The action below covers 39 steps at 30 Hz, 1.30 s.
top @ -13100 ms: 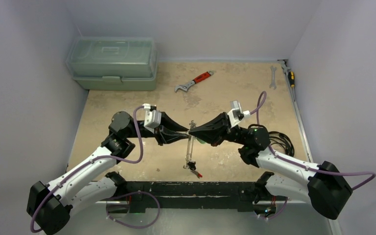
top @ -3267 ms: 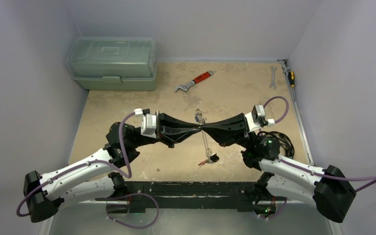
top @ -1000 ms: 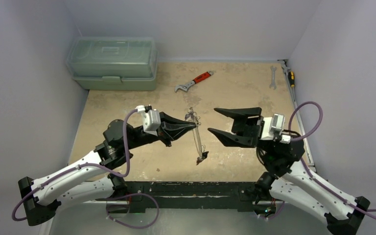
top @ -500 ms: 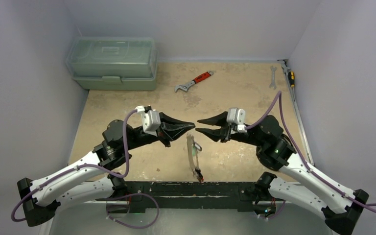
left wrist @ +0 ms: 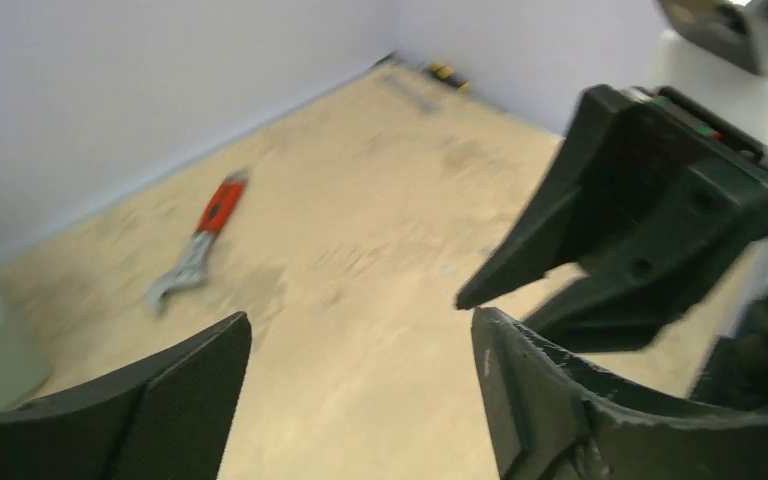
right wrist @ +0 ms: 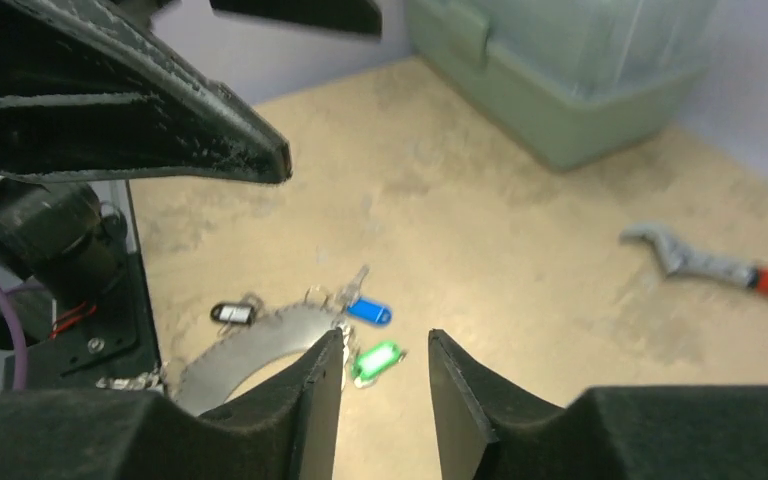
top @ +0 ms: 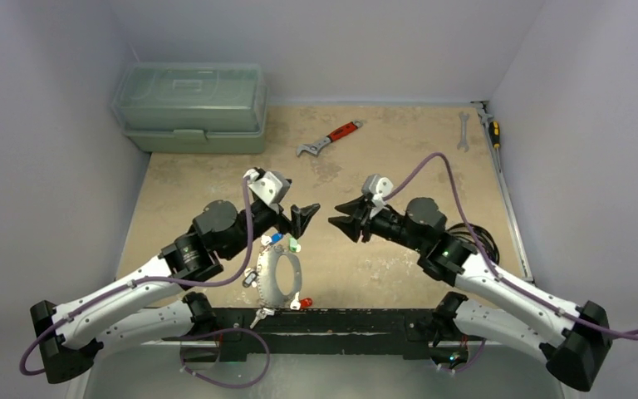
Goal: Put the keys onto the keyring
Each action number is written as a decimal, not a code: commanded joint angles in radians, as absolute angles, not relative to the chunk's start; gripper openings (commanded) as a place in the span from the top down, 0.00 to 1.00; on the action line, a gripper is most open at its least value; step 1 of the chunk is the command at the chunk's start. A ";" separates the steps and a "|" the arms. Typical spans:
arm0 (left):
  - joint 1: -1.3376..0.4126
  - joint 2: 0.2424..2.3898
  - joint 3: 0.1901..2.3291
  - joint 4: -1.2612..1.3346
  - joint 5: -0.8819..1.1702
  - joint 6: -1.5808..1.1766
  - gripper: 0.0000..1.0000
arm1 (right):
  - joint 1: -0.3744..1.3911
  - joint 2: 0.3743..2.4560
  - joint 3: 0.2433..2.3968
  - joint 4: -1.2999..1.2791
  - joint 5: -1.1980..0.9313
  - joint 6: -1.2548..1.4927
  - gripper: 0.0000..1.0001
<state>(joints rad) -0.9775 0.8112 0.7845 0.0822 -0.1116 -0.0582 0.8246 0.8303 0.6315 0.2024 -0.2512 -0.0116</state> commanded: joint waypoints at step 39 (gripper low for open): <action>-0.371 0.760 0.695 -0.161 -0.513 -0.111 0.04 | 1.074 1.984 1.086 0.455 -0.635 -0.479 0.60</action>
<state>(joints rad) -0.3786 0.7818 0.7048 -0.1959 -0.5022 -0.1192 1.0649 1.9484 1.0191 0.4957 -0.6247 -0.4076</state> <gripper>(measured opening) 0.966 0.410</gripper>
